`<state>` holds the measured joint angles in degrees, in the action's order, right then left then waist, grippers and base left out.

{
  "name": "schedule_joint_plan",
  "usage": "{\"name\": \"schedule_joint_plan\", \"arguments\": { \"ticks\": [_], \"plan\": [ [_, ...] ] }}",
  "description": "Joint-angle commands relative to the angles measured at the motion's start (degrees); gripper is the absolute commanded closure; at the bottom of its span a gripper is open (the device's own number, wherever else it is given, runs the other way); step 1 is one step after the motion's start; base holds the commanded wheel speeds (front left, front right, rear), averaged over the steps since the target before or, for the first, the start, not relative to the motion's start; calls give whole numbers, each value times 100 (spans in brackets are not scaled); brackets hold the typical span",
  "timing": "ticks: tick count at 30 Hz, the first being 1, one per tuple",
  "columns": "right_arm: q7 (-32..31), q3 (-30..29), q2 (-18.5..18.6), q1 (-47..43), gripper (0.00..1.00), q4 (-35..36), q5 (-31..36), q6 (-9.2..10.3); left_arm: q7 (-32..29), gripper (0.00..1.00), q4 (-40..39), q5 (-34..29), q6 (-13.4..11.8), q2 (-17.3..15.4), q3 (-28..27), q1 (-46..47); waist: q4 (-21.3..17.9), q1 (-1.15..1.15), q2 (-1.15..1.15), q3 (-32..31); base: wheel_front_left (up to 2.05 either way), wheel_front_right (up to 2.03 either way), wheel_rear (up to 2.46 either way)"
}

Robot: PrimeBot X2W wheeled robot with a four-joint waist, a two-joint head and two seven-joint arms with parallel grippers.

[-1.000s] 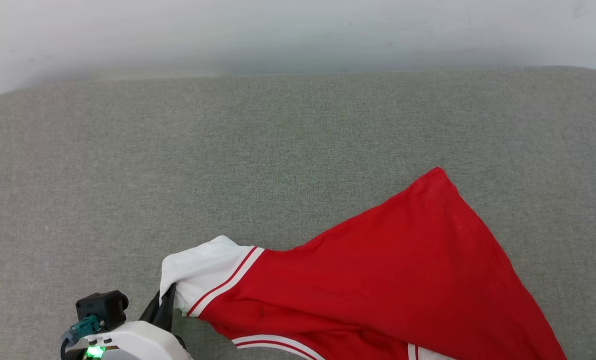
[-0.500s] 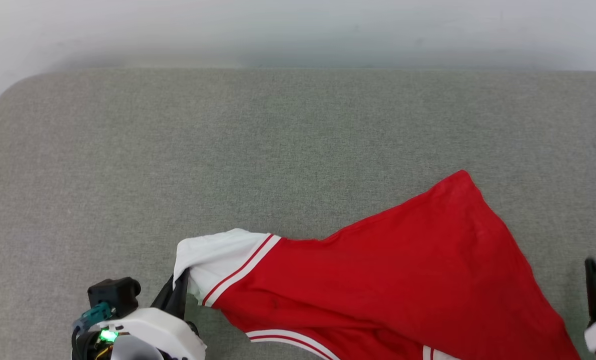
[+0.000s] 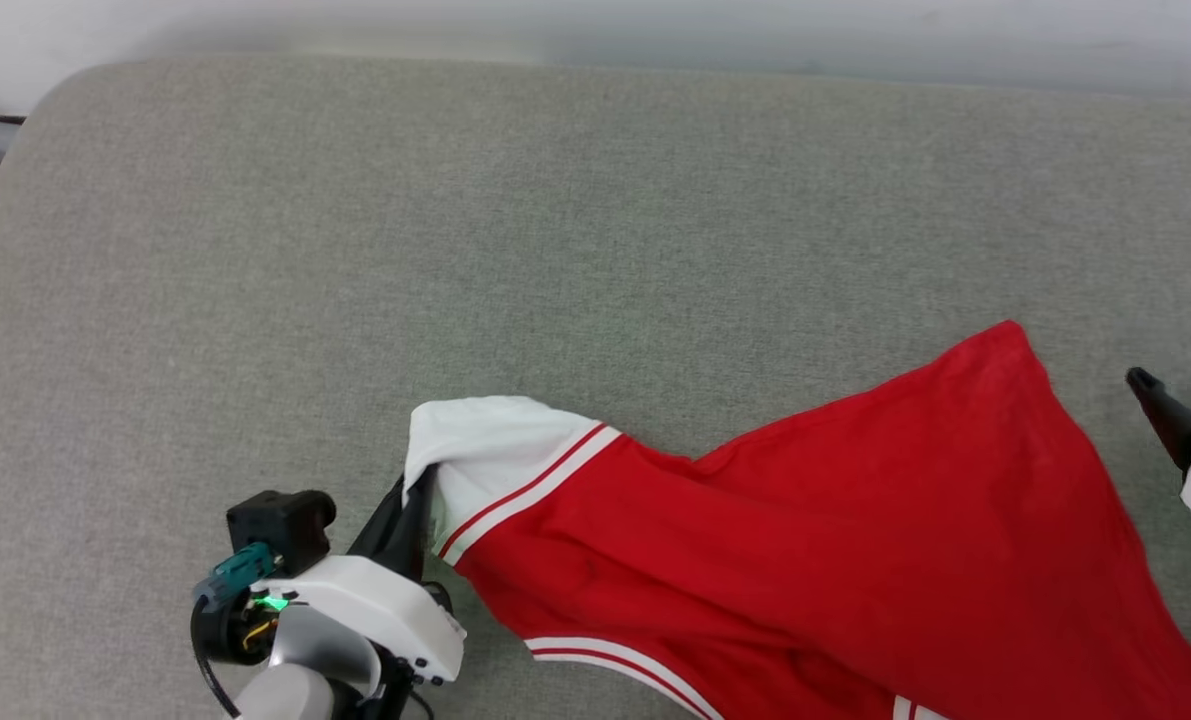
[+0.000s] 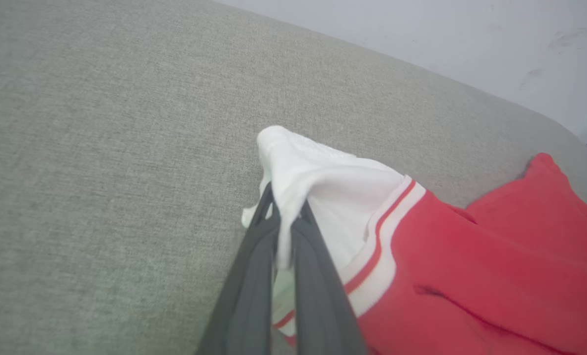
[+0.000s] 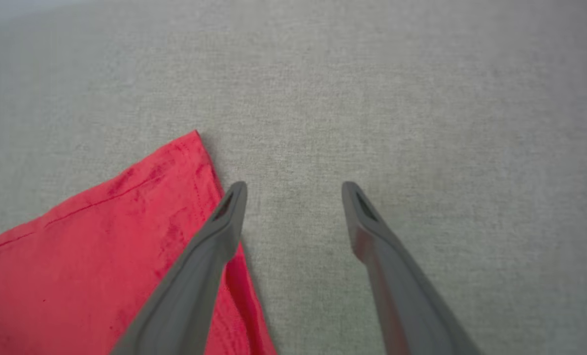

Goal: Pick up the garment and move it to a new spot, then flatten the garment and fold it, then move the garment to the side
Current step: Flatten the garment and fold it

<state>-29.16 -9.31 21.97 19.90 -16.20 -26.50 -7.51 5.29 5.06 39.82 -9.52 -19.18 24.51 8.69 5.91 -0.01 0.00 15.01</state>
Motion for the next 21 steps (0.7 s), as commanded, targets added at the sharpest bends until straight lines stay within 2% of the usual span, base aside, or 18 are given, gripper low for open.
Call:
{"name": "schedule_joint_plan", "arguments": {
  "ticks": [1, 4, 8, 9, 13, 20, 21],
  "plan": [
    [-343, 178, 121, 175, 0, 19, -81, 4, 47, 100, 9, -44, 46, 39, 24, 101, 91, 1, 0, 93, 0, 0, 0],
    [-1233, 607, 321, 466, 0, 115, -186, 4, 85, 100, -36, -94, 75, 86, 86, 199, 180, 1, 0, 193, 0, 0, 0],
    [-1939, 1079, 508, 747, 0, 215, -192, 4, 114, 100, -157, -152, 74, 114, 153, 281, 296, 1, 0, 328, 0, 0, 0],
    [-2159, 1386, 609, 915, 0, 131, -182, 4, 128, 100, -274, -195, 68, 122, 186, 359, 387, 1, 0, 470, 0, 0, 0],
    [-2242, 1727, 681, 1054, 0, -80, -272, 4, 143, 100, -374, -236, 67, 131, 214, 421, 472, 1, 0, 658, 0, 0, 0],
    [-2531, 2425, 585, 794, 0, -593, -640, -7, 198, 100, -349, -184, 53, 158, 191, 457, 525, 1, 0, 820, 0, 0, 0],
    [-2589, 2506, 568, 770, 61, -648, -721, -11, 201, 100, -340, -191, 54, 159, 190, 455, 526, 1, 0, 824, 0, 0, 0]
  ]
}}
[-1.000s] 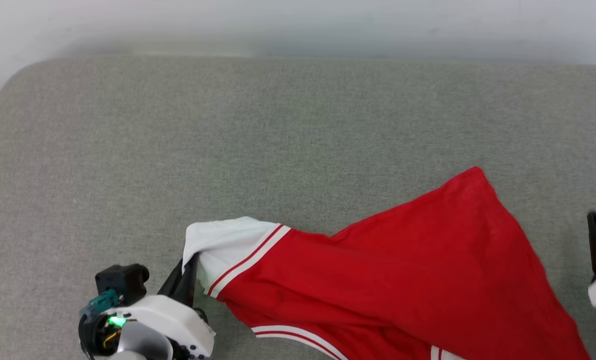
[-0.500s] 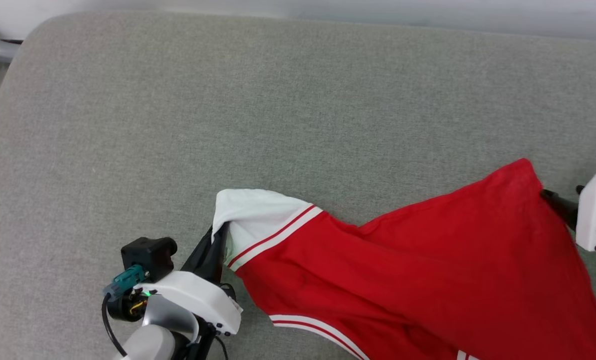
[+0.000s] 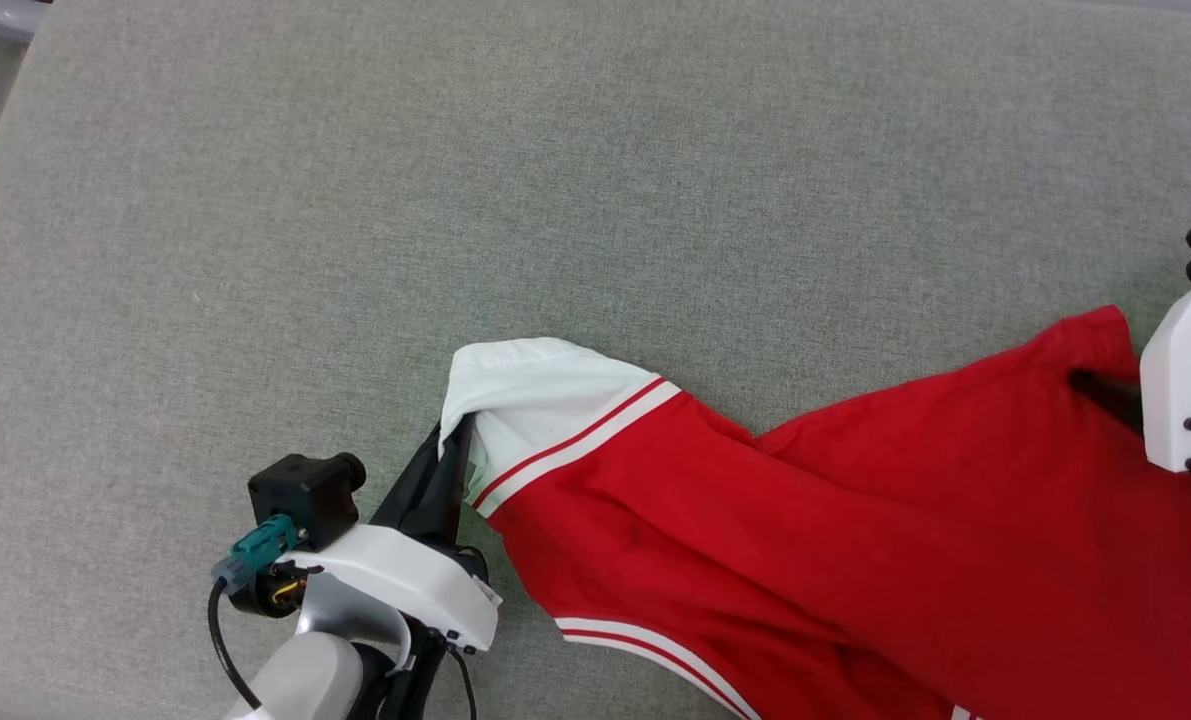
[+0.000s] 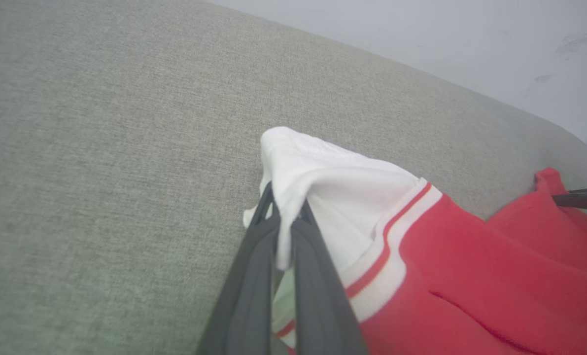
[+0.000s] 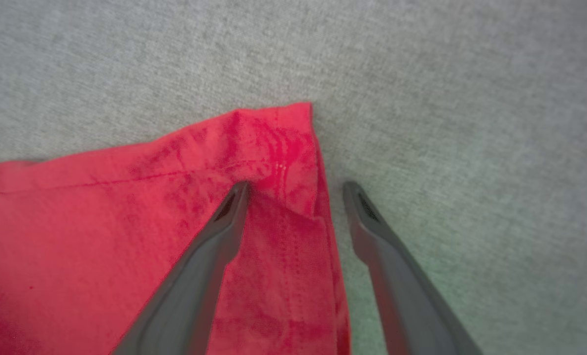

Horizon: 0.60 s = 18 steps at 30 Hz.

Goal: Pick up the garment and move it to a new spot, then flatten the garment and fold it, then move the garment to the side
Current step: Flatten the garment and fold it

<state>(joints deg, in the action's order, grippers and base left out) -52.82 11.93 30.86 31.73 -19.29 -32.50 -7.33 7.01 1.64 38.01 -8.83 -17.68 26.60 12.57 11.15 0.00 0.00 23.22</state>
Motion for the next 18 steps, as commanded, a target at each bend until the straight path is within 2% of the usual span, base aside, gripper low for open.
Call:
{"name": "schedule_joint_plan", "arguments": {
  "ticks": [1, 3, 4, 11, 18],
  "plan": [
    [-262, 452, -324, -422, 100, -375, -196, -38, 32, 100, 13, -1, -14, 8, -20, 69, -1, 0, 0, 7, 0, 0, 0],
    [-299, 541, -312, -414, 100, -422, -334, -45, 33, 100, 32, 16, -2, 0, -23, 83, -6, 0, 0, 2, 0, 0, 0],
    [-162, 576, -202, -262, 100, -419, -414, -25, 36, 100, 66, 38, 8, -31, -41, 99, -21, 0, 0, -33, 0, 0, 0],
    [529, 364, -61, 335, 100, -333, -500, -12, 39, 100, 111, 10, -22, -239, -224, 254, -206, 0, 0, -316, 0, 0, 0],
    [1235, 53, -236, 716, 100, -384, -273, -11, -168, 100, 128, -7, 65, -661, -542, 958, -582, 0, 0, -686, 0, 0, 0]
  ]
}}
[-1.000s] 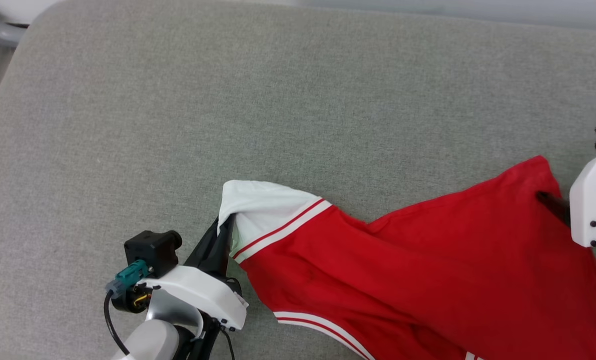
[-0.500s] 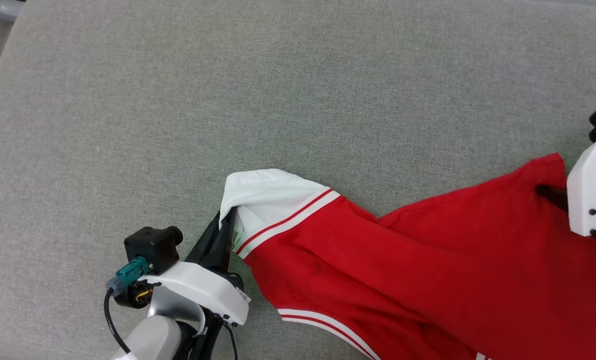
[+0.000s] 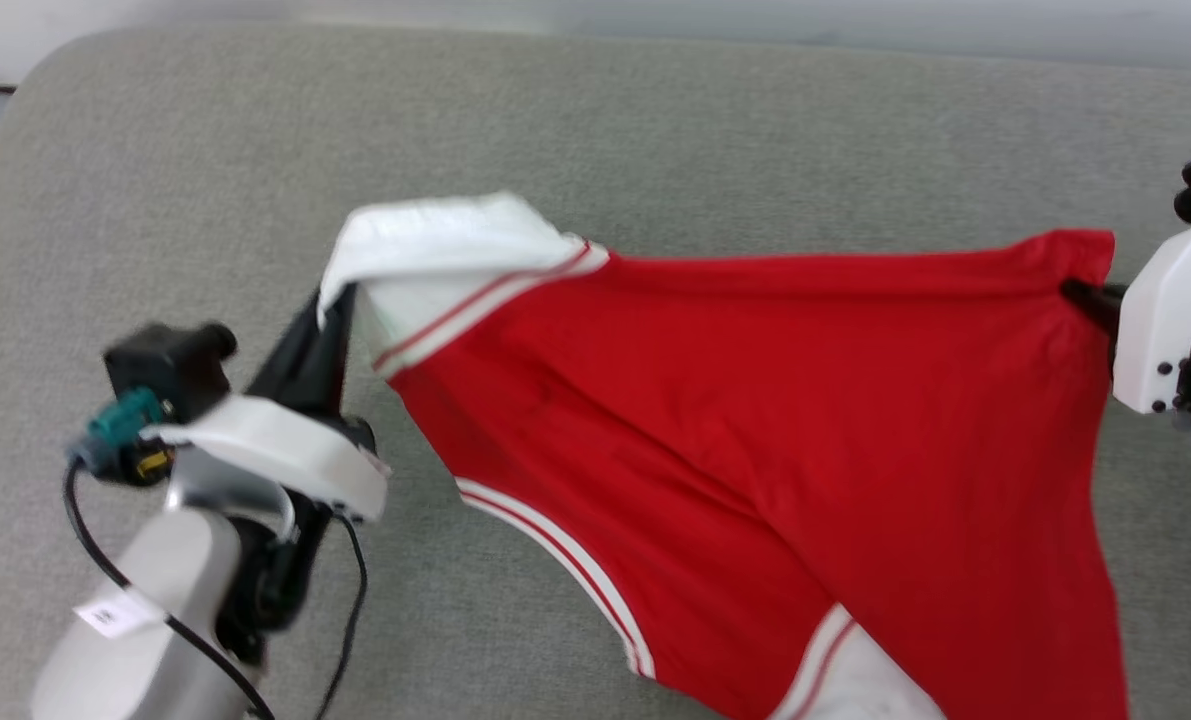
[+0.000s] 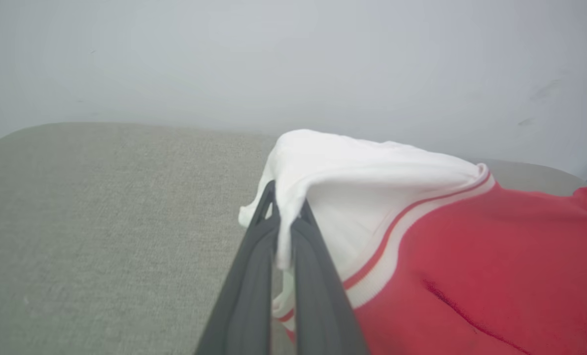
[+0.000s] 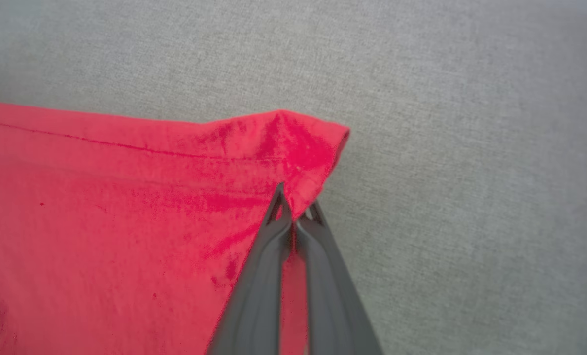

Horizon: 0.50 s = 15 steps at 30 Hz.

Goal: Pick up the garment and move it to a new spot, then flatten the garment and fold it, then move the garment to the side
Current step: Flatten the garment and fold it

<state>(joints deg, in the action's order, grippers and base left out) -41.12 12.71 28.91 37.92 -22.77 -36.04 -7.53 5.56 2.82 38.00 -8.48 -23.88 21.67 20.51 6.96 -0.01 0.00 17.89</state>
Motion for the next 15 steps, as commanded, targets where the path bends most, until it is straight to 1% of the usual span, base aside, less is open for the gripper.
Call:
{"name": "schedule_joint_plan", "arguments": {
  "ticks": [1, 5, 9, 15],
  "plan": [
    [148, -67, -90, 146, 100, -71, 119, 9, -62, 100, 56, -19, 31, -98, -94, 301, -223, 1, 0, -206, 0, 0, 0],
    [500, -220, -331, 410, 100, -239, 378, 8, -224, 100, 331, -33, 122, -223, -202, 988, -437, 1, 0, -345, 0, 0, 0],
    [877, -404, -590, 848, 100, -497, 646, 9, -393, 100, 749, -58, 165, -172, -216, 1790, -604, 1, 0, -413, 0, 0, 0],
    [1568, -744, -992, 1825, 100, -1029, 1005, 8, -404, 100, 1770, -173, 333, -28, -206, 3190, -795, 1, 0, -383, 0, 0, 0]
  ]
}}
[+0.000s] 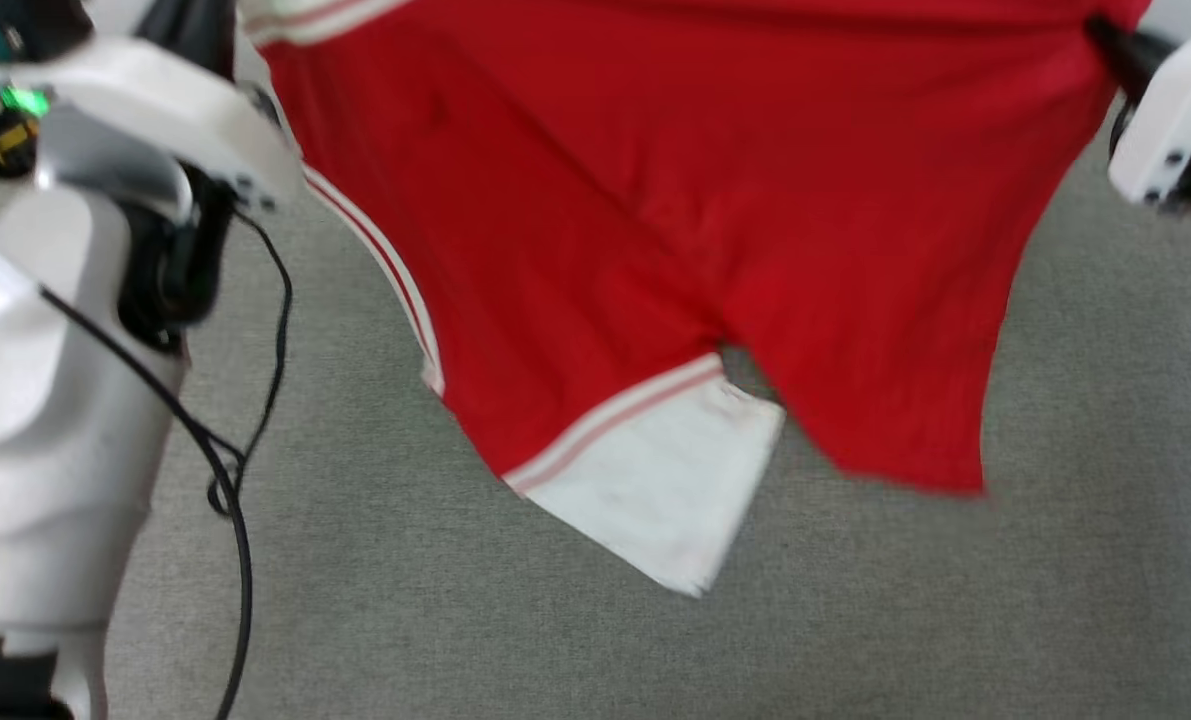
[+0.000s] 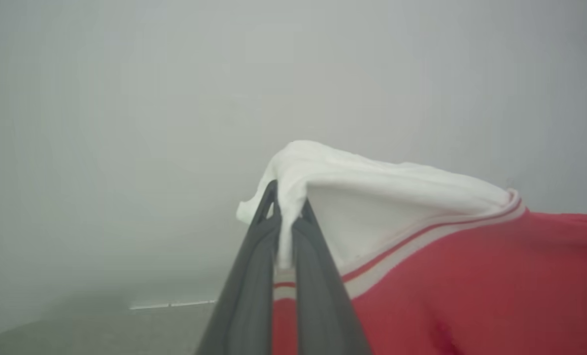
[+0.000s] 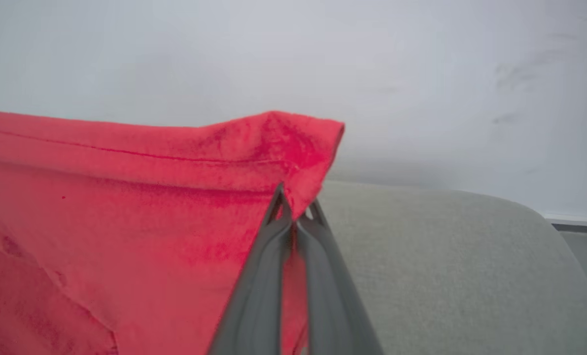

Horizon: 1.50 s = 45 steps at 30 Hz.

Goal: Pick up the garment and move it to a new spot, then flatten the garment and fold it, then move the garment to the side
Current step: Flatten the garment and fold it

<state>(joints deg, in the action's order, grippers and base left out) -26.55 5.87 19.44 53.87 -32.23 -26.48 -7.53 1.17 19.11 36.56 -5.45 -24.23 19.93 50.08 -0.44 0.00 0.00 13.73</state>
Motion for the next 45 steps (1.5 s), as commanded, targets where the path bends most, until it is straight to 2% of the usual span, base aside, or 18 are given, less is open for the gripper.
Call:
{"name": "schedule_joint_plan", "arguments": {
  "ticks": [1, 7, 8, 13, 18, 22, 32, 39, 45],
  "plan": [
    [231, -108, -107, 412, 100, -180, 111, 8, 61, 100, 347, -67, 54, 18, -43, 476, -83, 0, 0, 55, 0, 0, 0],
    [985, -548, -439, 1652, 100, -709, 359, 9, 241, 100, 1310, -298, 101, 47, -78, 1993, -217, 0, 0, 356, 0, 0, 0],
    [985, -548, -439, 1652, 100, -709, 359, 9, 241, 100, 1310, -298, 101, 47, -78, 1993, -217, 0, 0, 356, 0, 0, 0],
    [1449, -723, -588, 2609, 100, -1091, 539, 9, 343, 100, 1822, -602, 118, -17, 23, 3175, -286, 0, 0, 708, 0, 0, 0],
    [1633, -806, -645, 3437, 100, -1392, 666, 9, 251, 100, 2216, -727, 135, -29, 53, 4125, -292, 0, 0, 1317, 0, 0, 0],
    [1763, -739, -685, 3907, 100, -1587, 744, 9, 151, 100, 2474, -725, 143, -7, 58, 4531, -259, 0, 0, 1779, 0, 0, 0],
    [2027, -402, -794, 3858, 100, -2221, 583, 8, 124, 100, 3187, -319, 306, 227, -79, 4261, -196, 0, 0, 2275, 0, 0, 0],
    [2119, 83, -775, 3429, 100, -2444, 255, 8, 154, 100, 3665, 128, 616, 442, -243, 3615, -134, 0, 0, 2365, 0, 0, 0],
    [2250, 643, -644, 2488, 100, -2364, -210, 8, 404, 100, 3934, 294, 967, 597, -200, 2724, -73, 0, 0, 2148, 0, 0, 0]
  ]
}}
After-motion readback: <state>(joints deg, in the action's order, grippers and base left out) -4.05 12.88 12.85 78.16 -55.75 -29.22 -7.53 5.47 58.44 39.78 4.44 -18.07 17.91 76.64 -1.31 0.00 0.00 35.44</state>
